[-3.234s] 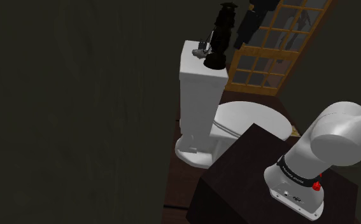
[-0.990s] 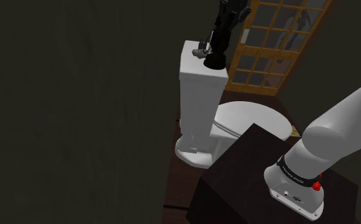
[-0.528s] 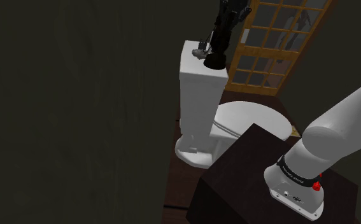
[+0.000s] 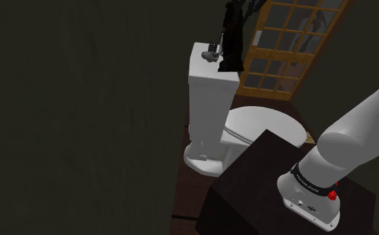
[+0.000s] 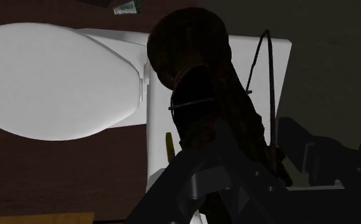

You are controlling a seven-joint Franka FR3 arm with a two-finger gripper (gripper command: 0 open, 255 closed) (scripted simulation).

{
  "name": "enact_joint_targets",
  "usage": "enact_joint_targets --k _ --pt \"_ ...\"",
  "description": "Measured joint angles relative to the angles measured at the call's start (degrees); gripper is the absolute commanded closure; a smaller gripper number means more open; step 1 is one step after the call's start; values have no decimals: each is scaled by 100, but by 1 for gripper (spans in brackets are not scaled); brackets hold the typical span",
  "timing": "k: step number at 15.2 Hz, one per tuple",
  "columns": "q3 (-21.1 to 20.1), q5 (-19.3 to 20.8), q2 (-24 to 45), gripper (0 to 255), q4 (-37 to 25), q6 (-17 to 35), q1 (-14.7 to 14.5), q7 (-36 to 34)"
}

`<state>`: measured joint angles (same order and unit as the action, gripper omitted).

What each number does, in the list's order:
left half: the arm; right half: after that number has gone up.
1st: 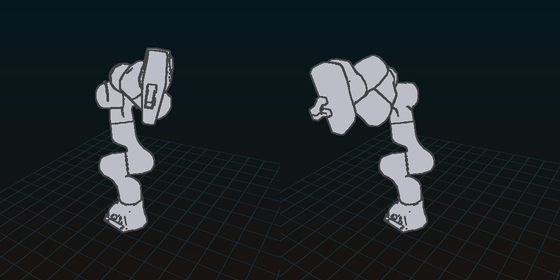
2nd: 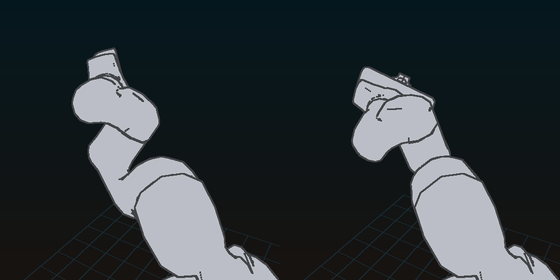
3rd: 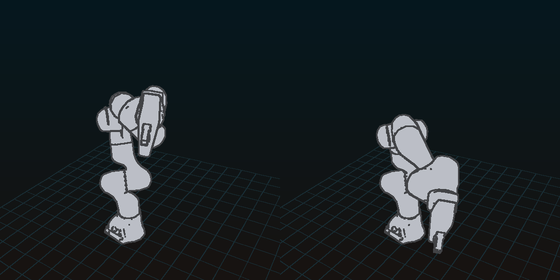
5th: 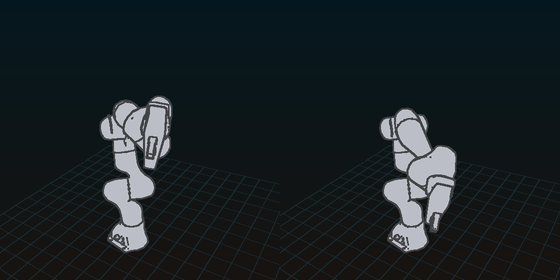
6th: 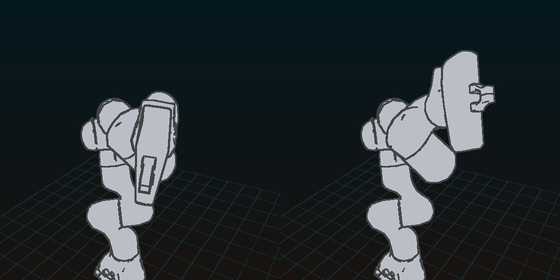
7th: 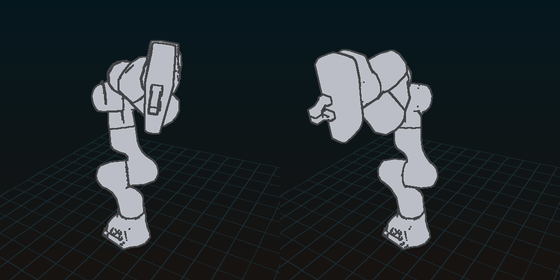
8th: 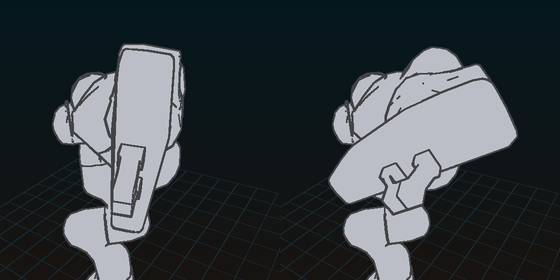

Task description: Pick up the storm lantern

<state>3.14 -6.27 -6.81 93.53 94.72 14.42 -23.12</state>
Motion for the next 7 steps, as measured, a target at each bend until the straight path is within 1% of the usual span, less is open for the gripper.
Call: enact_joint_targets --k 7 --pt "17 -14 235 255 -818 -586 8 -37"
